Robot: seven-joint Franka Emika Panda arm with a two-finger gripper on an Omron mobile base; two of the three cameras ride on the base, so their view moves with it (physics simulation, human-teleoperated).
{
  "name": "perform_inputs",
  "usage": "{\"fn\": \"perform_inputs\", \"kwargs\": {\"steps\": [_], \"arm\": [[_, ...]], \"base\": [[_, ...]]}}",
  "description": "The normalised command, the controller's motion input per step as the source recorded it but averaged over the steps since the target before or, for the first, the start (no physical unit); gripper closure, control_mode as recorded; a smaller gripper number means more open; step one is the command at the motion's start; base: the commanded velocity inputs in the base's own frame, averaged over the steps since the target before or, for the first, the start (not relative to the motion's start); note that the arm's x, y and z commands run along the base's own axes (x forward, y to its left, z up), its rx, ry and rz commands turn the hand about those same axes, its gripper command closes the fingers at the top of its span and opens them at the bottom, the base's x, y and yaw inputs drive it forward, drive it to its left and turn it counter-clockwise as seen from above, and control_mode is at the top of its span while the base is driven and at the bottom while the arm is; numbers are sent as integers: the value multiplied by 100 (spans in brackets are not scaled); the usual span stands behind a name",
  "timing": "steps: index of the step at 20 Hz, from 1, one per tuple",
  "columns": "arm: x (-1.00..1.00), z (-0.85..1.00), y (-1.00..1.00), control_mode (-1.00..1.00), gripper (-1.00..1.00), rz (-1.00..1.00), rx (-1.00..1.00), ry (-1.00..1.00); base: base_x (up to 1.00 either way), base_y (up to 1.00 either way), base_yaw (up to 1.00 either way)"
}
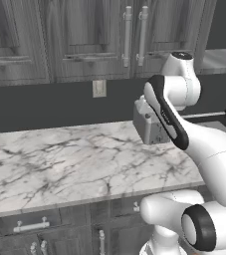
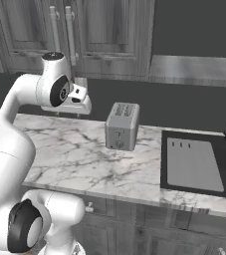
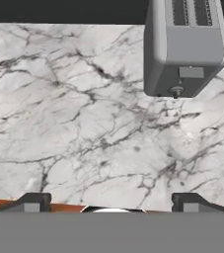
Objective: Move the bowls from the cabinet to the plates on the dining table.
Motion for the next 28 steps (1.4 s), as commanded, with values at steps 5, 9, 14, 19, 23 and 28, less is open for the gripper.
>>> {"fn": "perform_inputs", "kwargs": {"steps": [5, 9, 14, 19, 23, 28], "arm": [[5, 44, 4, -100, -100, 0, 0, -11], [14, 48, 6, -100, -100, 0, 0, -8], [9, 49, 3, -100, -100, 0, 0, -10], [-3, 33, 0, -100, -100, 3, 1, -17], [-19, -5, -2, -100, -100, 13, 2, -25], [-14, -7, -3, -100, -100, 14, 2, -31]], "base": [[0, 0, 0], [0, 0, 0], [0, 0, 0], [0, 0, 0], [0, 0, 0], [0, 0, 0]]}}
